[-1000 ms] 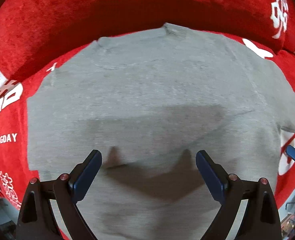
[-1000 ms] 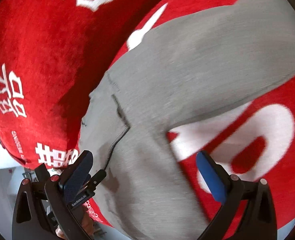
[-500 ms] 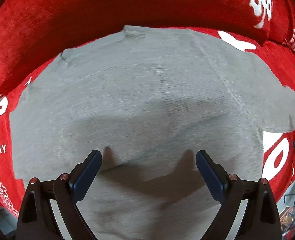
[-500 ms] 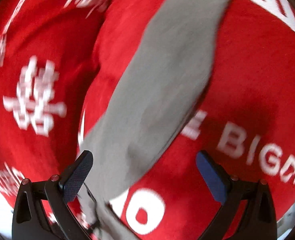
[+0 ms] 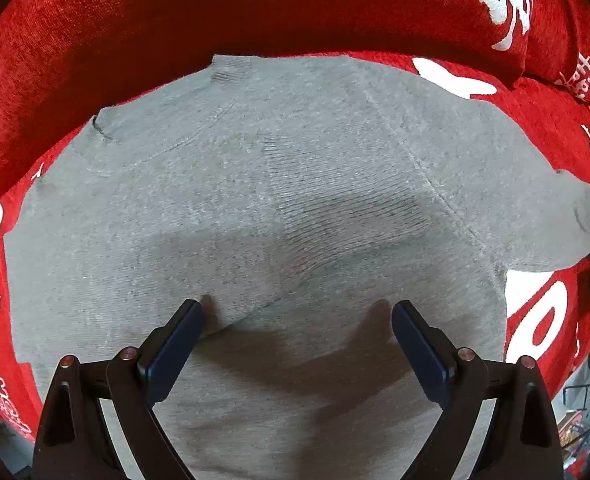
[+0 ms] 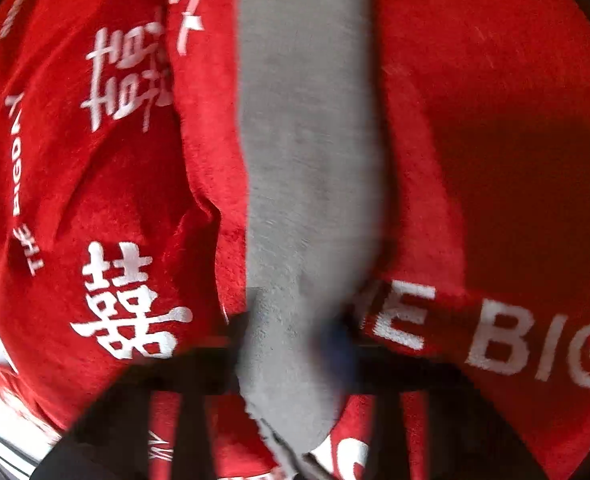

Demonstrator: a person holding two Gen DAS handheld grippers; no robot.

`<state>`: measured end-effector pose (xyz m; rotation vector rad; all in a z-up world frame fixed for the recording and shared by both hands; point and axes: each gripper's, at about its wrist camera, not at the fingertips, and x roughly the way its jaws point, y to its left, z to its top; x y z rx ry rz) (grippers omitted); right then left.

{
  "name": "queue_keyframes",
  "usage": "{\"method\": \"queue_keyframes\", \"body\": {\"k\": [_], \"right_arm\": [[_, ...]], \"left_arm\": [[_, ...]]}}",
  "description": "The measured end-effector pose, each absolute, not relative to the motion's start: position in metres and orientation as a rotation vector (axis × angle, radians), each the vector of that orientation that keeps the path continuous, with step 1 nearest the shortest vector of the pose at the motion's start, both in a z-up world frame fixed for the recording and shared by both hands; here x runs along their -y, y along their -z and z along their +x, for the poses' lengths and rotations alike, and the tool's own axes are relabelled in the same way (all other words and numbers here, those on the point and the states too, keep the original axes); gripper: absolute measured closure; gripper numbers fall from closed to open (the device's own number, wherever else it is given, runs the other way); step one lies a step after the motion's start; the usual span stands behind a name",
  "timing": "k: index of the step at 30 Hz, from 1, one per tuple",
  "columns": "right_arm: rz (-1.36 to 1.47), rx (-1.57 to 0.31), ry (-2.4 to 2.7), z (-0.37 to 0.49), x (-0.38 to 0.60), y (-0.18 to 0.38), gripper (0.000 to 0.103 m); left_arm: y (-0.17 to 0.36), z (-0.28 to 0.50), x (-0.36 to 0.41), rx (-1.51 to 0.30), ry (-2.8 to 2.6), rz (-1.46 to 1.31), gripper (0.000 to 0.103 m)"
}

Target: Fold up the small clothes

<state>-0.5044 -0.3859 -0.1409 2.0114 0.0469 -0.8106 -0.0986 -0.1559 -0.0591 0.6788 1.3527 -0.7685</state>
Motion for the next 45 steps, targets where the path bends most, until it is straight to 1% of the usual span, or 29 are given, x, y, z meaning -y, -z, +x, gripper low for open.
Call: {"method": "queue_keyframes", "body": {"k": [2, 5, 9, 15, 19, 23, 25, 28, 30, 31, 33, 34, 35, 36, 37, 41, 42, 43, 44, 45], "right_arm": [[1.999, -0.018, 0.801, -0.505, 0.384, 0.139, 0.094], [1.932, -0.020, 0.749, -0.496, 0.387, 0.125, 0.095], [1.797, -0.079, 0.607, -0.466, 0.395, 0.089, 0.095], [1.563, -0.233, 0.364, -0.374, 0.391, 0.021, 0.095], [1.367, -0.407, 0.179, -0.277, 0.359, -0.015, 0.095], [1.217, -0.620, 0.024, -0.185, 0.301, -0.016, 0.094], [1.172, -0.733, -0.034, -0.143, 0.268, 0.001, 0.094], [1.147, -0.890, -0.034, -0.103, 0.235, 0.031, 0.094], [1.161, -0.970, 0.003, -0.092, 0.228, 0.048, 0.090], [1.176, -1.003, 0.041, -0.091, 0.228, 0.054, 0.090], [1.228, -1.000, 0.085, -0.100, 0.233, 0.058, 0.088], [1.243, -0.981, 0.106, -0.106, 0.237, 0.056, 0.076], [1.252, -0.963, 0.133, -0.112, 0.241, 0.054, 0.060], [1.263, -0.930, 0.175, -0.119, 0.248, 0.050, 0.053], [1.277, -0.905, 0.200, -0.127, 0.252, 0.049, 0.048], [1.376, -0.860, 0.278, -0.121, 0.274, 0.060, 0.048], [1.381, -0.856, 0.282, -0.114, 0.276, 0.061, 0.050], [1.366, -0.854, 0.274, -0.104, 0.277, 0.059, 0.062], [1.328, -0.862, 0.251, -0.091, 0.274, 0.055, 0.081], [1.288, -0.869, 0.227, -0.083, 0.270, 0.049, 0.086]], "left_arm": [[0.056, -0.095, 0.149, -1.352, 0.765, 0.669, 0.007], [0.052, -0.088, 0.139, -1.348, 0.755, 0.644, 0.007], [0.046, -0.075, 0.127, -1.333, 0.726, 0.609, 0.007], [0.033, -0.048, 0.093, -1.302, 0.664, 0.530, 0.007], [0.030, -0.027, 0.066, -1.291, 0.600, 0.489, 0.007], [0.035, -0.012, 0.034, -1.299, 0.525, 0.446, 0.007], [0.036, -0.002, 0.014, -1.305, 0.490, 0.416, 0.007], [0.042, 0.012, -0.010, -1.341, 0.429, 0.361, 0.007], [0.050, 0.018, -0.023, -1.369, 0.390, 0.331, 0.007], [0.053, 0.021, -0.029, -1.381, 0.381, 0.311, 0.007], [0.055, 0.024, -0.037, -1.381, 0.376, 0.290, 0.007], [0.054, 0.025, -0.041, -1.376, 0.376, 0.283, 0.007], [0.053, 0.027, -0.045, -1.372, 0.377, 0.275, 0.007], [0.052, 0.030, -0.048, -1.370, 0.380, 0.263, 0.007], [0.051, 0.032, -0.052, -1.366, 0.384, 0.249, 0.007], [0.047, 0.042, -0.059, -1.352, 0.389, 0.221, 0.007], [0.046, 0.044, -0.059, -1.347, 0.392, 0.217, 0.007], [0.044, 0.048, -0.059, -1.342, 0.398, 0.210, 0.007], [0.042, 0.051, -0.061, -1.336, 0.408, 0.195, 0.007], [0.039, 0.054, -0.061, -1.333, 0.419, 0.179, 0.007]]}}
